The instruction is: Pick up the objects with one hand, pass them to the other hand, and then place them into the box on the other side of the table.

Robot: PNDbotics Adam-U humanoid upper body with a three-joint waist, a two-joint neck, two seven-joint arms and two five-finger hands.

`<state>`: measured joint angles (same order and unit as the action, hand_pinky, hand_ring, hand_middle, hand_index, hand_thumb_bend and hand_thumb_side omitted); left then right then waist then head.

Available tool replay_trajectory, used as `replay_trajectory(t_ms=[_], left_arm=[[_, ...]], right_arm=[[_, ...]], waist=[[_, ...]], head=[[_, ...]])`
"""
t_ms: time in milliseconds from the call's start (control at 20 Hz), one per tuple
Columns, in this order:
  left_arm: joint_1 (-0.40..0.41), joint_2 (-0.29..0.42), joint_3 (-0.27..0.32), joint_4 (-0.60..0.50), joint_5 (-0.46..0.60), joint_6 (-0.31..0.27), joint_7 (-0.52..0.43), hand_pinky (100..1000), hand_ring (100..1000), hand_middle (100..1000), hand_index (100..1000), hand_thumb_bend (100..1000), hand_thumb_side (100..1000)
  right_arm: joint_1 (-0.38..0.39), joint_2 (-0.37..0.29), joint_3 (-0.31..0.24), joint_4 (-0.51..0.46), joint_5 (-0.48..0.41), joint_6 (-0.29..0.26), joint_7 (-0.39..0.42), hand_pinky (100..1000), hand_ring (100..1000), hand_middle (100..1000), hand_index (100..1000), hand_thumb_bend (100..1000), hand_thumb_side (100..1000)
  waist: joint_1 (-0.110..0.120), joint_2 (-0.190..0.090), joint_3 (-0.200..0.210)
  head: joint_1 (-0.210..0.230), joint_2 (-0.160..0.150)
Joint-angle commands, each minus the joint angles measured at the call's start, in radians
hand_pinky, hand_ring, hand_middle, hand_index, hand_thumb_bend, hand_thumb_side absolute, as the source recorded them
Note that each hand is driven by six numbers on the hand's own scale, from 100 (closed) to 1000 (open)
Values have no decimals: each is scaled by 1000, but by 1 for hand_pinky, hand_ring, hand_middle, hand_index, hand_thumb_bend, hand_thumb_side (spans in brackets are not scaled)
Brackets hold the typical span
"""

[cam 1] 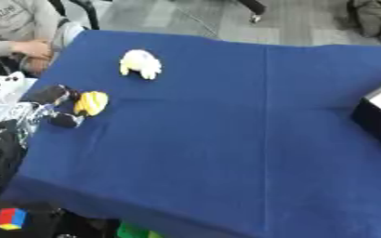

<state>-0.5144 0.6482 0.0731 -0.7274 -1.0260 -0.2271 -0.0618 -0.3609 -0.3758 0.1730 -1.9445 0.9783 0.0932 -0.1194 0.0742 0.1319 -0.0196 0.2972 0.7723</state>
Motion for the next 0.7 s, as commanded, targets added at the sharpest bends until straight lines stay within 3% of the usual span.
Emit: replay_trajectory(t_ms=[50,200,250,300,700], left_arm=[[-4,5,3,-4,-4,10,31,674,435,390,512,237,313],[-1,-3,7,-21,30,20,95,646,358,281,393,151,273],[1,-4,7,-30,47,17,114,644,346,261,369,100,348],[3,-4,6,-41,65,12,127,644,343,252,358,109,256],[21,8,-2,-184,178,-43,92,649,325,201,283,100,243]], right_arm=[[-10,-20,-11,-9,-8,1,-6,815,832,701,915,100,246],[-10,-19,-11,-8,-9,1,-7,815,832,702,916,100,259],[-11,-19,-11,-8,-9,1,-7,815,832,702,916,100,267],[-11,-19,-11,-8,-10,1,-8,815,832,702,916,100,266],[-13,-19,-10,-7,-12,-1,-11,815,833,701,916,100,293]], waist=[[-4,-6,1],[-3,-6,1],[-3,-6,1],[-3,-6,1],[2,-5,2]], head=[[3,-2],[2,-2],[1,-2],[1,-2],[-3,-2]])
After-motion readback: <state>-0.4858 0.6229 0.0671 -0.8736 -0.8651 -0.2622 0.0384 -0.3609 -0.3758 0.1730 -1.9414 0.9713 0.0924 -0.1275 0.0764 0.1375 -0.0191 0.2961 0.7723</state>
